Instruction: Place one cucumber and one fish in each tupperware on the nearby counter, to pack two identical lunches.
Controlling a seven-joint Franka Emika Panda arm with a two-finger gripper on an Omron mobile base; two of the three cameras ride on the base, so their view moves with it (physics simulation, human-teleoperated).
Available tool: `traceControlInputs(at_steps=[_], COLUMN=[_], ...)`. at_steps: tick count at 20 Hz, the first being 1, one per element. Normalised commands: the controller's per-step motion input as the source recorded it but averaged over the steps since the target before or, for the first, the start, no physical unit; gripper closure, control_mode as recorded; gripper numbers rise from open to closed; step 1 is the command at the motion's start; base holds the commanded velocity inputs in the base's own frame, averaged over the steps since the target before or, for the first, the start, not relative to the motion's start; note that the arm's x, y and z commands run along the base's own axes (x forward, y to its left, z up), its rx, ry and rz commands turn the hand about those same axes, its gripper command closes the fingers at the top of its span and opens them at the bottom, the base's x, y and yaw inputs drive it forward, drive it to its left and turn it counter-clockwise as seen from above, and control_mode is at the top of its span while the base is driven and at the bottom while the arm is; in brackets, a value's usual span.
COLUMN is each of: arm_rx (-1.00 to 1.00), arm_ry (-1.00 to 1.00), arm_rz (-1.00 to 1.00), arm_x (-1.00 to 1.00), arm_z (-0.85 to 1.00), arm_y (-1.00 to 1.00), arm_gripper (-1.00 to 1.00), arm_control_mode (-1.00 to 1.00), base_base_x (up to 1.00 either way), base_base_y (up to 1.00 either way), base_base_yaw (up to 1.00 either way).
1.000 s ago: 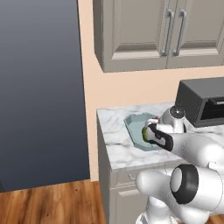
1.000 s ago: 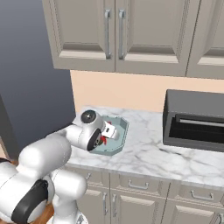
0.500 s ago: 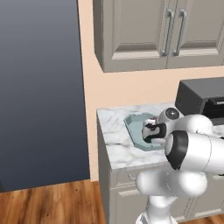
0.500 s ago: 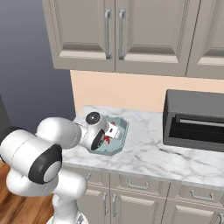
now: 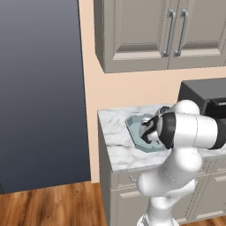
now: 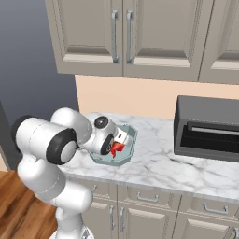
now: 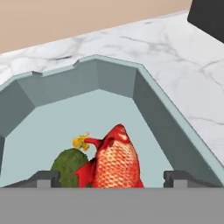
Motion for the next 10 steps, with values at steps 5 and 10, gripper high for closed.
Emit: traceControlInputs(at_steps=[5,10], arm_rx=[0.0,0.0], arm_ry=[0.01,0.0], arm_rz=[-0.02,-0.01], arm_x=[-0.16,-0.52], arm_z=[-0.02,0.76], arm_y=[-0.14,-0.26], arm_gripper=[-1.0,-1.0], arm_control_mode=[-1.0,-1.0], base_base_x=[0.0,0.0], base_base_y=[0.0,0.0], base_base_yaw=[0.0,0.0])
